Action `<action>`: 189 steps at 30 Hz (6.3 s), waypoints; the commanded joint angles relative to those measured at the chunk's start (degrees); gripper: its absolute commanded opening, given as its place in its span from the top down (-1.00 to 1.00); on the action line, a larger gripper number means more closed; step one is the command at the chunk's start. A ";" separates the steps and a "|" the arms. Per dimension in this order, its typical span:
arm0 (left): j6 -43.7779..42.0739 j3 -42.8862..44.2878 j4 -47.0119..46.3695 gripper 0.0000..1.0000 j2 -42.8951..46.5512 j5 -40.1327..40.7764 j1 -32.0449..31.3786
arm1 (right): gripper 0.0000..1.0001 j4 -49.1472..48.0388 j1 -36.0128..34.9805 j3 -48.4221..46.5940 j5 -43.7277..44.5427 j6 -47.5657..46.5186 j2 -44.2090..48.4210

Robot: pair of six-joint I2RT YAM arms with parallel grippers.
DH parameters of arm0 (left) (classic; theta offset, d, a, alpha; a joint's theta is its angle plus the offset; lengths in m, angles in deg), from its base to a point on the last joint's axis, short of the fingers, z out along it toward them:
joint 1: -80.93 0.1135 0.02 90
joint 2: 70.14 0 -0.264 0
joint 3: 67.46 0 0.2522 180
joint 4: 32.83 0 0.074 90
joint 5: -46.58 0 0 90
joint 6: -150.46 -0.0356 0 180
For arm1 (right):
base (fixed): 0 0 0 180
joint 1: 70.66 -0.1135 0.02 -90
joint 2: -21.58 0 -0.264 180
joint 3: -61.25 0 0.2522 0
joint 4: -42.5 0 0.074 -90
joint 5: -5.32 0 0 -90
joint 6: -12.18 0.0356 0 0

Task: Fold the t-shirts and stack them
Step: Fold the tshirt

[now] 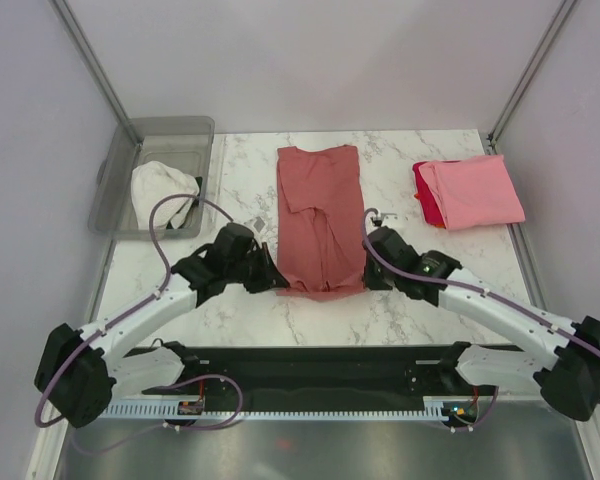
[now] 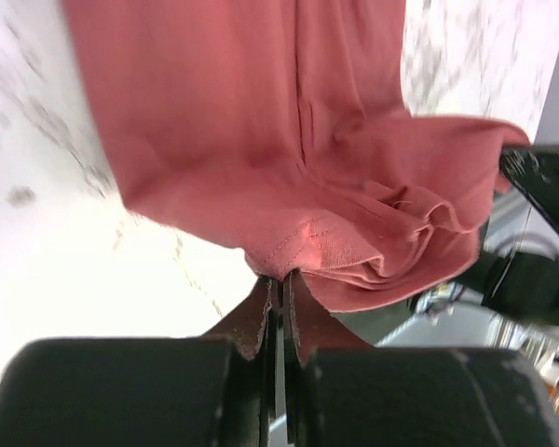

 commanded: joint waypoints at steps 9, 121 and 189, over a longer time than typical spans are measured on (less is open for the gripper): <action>-12.28 22.76 0.92 0.96 -26.55 3.28 11.86 | 1.00 -5.11 17.48 -20.30 -5.18 -12.59 -21.69; -12.54 2.22 -9.98 0.96 -20.45 -7.18 14.86 | 1.00 -24.98 27.95 8.06 -30.93 -13.57 -12.13; -14.31 41.60 -0.83 -0.87 -47.96 -10.52 27.34 | -0.64 -22.95 34.28 -46.88 -28.64 -20.60 -55.36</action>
